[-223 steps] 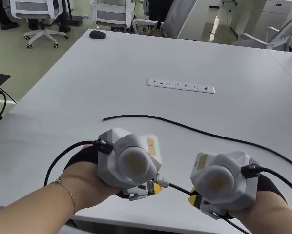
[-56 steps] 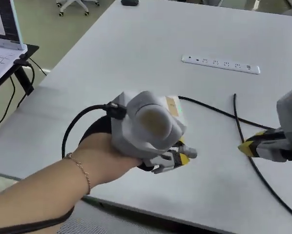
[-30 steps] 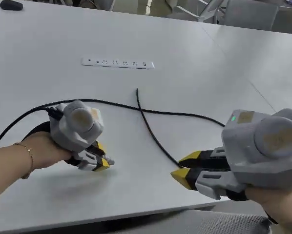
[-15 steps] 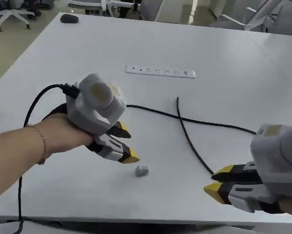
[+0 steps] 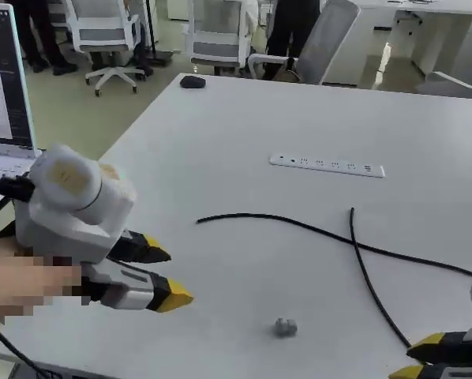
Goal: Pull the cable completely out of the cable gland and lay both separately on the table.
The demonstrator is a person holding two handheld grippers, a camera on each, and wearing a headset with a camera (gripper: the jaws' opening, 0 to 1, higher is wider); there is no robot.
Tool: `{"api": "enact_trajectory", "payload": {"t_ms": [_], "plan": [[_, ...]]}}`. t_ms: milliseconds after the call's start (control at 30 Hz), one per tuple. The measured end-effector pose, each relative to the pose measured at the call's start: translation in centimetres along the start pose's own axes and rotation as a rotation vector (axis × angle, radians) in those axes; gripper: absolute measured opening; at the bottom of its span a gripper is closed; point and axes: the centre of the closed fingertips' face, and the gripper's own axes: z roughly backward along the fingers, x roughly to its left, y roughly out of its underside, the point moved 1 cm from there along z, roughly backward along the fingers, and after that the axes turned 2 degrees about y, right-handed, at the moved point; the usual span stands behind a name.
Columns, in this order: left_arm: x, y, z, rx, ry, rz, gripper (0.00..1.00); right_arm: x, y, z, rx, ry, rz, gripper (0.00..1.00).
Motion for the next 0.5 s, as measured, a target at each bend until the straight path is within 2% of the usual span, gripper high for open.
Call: {"api": "enact_trajectory", "payload": {"t_ms": [200, 300, 500], "plan": [[0.7, 1.1, 0.7, -0.105, -0.051, 0.173, 0.41, 0.8, 0.8, -0.2, -0.019, -0.033, -0.095, 0.33], [0.9, 1.9, 0.0, -0.106, -0.07, 0.214, 0.42, 1.1, 0.8, -0.4, -0.035, -0.041, -0.131, 0.36], [-0.4, 2.9, -1.5, -0.078, -0.042, 0.21, 0.42, 1.7, 1.0, -0.7, -0.043, -0.049, -0.162, 0.39]]}}
